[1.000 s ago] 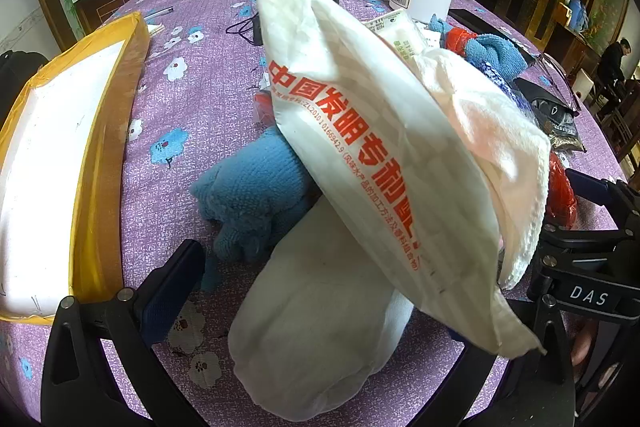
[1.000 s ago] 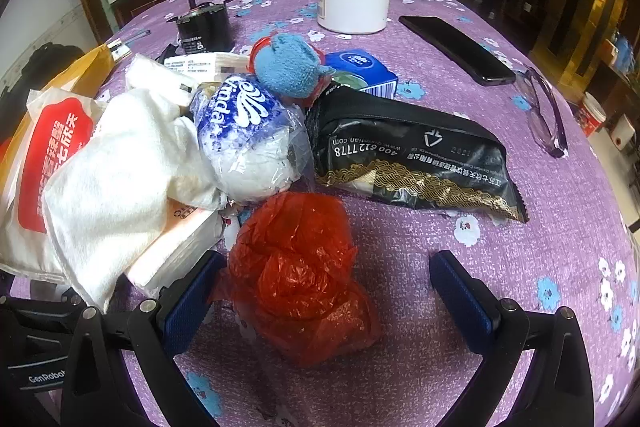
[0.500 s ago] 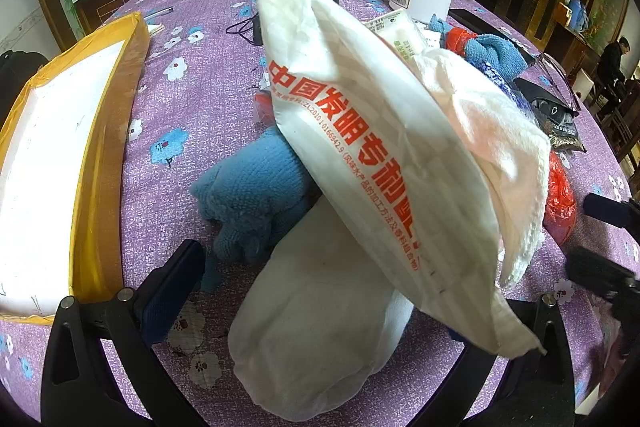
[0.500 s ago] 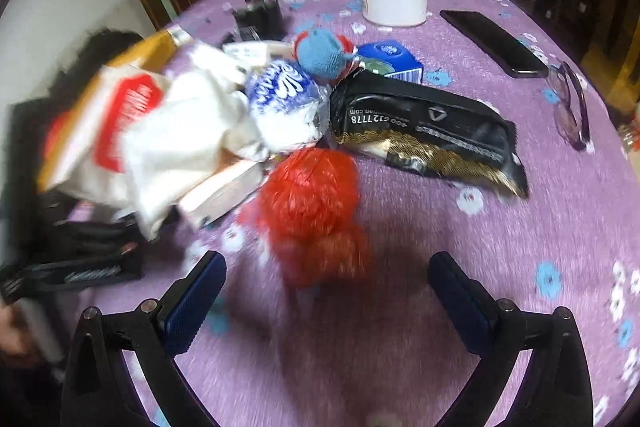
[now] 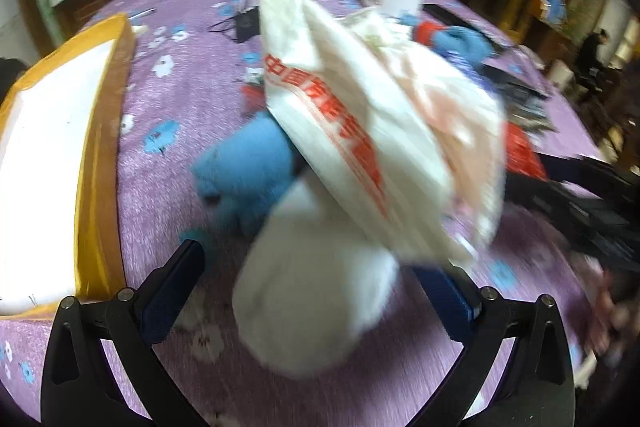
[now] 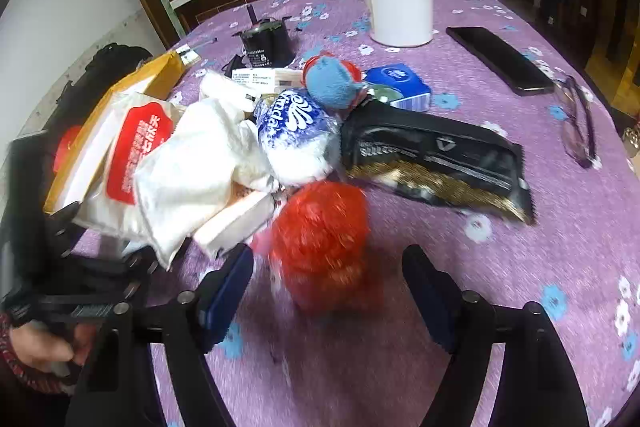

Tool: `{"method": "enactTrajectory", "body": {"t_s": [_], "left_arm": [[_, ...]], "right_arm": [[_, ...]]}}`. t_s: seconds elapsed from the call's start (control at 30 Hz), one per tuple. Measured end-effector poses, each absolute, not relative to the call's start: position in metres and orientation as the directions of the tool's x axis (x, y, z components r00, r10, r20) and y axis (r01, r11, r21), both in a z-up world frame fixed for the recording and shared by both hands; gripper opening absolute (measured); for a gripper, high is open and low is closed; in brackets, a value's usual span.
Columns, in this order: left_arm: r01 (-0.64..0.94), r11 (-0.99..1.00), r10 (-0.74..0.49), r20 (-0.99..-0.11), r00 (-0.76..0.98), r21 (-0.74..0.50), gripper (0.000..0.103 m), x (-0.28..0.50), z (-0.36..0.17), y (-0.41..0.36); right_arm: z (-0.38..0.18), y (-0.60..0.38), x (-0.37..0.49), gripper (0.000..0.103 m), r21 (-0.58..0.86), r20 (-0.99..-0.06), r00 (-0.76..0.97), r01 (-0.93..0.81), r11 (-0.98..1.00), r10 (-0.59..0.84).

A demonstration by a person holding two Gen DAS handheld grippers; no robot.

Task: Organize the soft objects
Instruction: 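Grasp the red plastic bag with the right tool while the left tool lifts the package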

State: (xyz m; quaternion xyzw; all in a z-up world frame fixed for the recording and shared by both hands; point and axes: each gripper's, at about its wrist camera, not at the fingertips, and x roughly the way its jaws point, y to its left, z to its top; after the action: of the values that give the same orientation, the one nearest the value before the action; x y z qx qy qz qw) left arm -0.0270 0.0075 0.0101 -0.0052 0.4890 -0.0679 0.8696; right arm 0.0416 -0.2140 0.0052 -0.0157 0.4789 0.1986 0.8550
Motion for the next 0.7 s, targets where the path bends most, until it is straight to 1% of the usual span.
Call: {"method": "enactTrajectory", "body": {"t_s": [0.03, 0.07, 0.17, 0.23, 0.33, 0.43, 0.47, 0.5, 0.53, 0.57, 0.7], "left_arm": [[0.143, 0.986, -0.151, -0.849, 0.506, -0.090, 0.103, -0.029, 0.012, 0.009], [0.172, 0.979, -0.185, -0.846, 0.499, -0.113, 0.103, -0.034, 0.013, 0.014], [0.190, 0.968, -0.239, -0.828, 0.508, -0.163, 0.099, -0.044, 0.021, 0.025], [0.188, 0.961, -0.271, -0.809, 0.522, -0.202, 0.095, -0.047, 0.029, 0.036], [0.187, 0.958, -0.287, -0.779, 0.558, -0.219, 0.095, -0.046, 0.043, 0.043], [0.186, 0.955, -0.296, -0.757, 0.582, -0.231, 0.094, -0.036, 0.053, 0.040], [0.188, 0.952, -0.307, -0.751, 0.584, -0.242, 0.085, -0.031, 0.055, 0.039], [0.191, 0.949, -0.316, -0.750, 0.581, -0.252, 0.066, -0.030, 0.058, 0.035], [0.195, 0.945, -0.328, -0.754, 0.569, -0.265, 0.057, -0.026, 0.057, 0.033], [0.198, 0.938, -0.347, -0.757, 0.554, -0.285, 0.052, -0.020, 0.055, 0.030], [0.160, 0.925, -0.375, -0.765, 0.525, -0.343, 0.052, -0.008, 0.052, 0.026]], "right_arm": [[0.003, -0.212, 0.042, 0.043, 0.150, -0.830, 0.463, -0.353, 0.923, 0.312], [0.005, -0.212, 0.040, 0.037, 0.128, -0.824, 0.482, -0.353, 0.927, 0.297], [0.012, -0.220, 0.031, 0.037, 0.188, -0.780, 0.507, -0.368, 0.911, 0.366], [0.016, -0.229, 0.025, 0.037, 0.214, -0.751, 0.537, -0.353, 0.911, 0.384], [0.021, -0.239, 0.016, 0.037, 0.270, -0.706, 0.556, -0.360, 0.893, 0.438], [0.023, -0.238, 0.010, 0.037, 0.279, -0.685, 0.565, -0.380, 0.882, 0.460], [0.023, -0.237, 0.010, 0.037, 0.283, -0.682, 0.564, -0.384, 0.879, 0.466], [0.021, -0.235, 0.010, 0.037, 0.285, -0.683, 0.561, -0.385, 0.878, 0.468], [0.021, -0.235, 0.011, 0.037, 0.286, -0.683, 0.562, -0.382, 0.879, 0.466], [0.022, -0.236, 0.011, 0.037, 0.290, -0.676, 0.568, -0.380, 0.878, 0.469], [0.022, -0.241, 0.010, 0.037, 0.312, -0.664, 0.571, -0.375, 0.873, 0.483]]}}
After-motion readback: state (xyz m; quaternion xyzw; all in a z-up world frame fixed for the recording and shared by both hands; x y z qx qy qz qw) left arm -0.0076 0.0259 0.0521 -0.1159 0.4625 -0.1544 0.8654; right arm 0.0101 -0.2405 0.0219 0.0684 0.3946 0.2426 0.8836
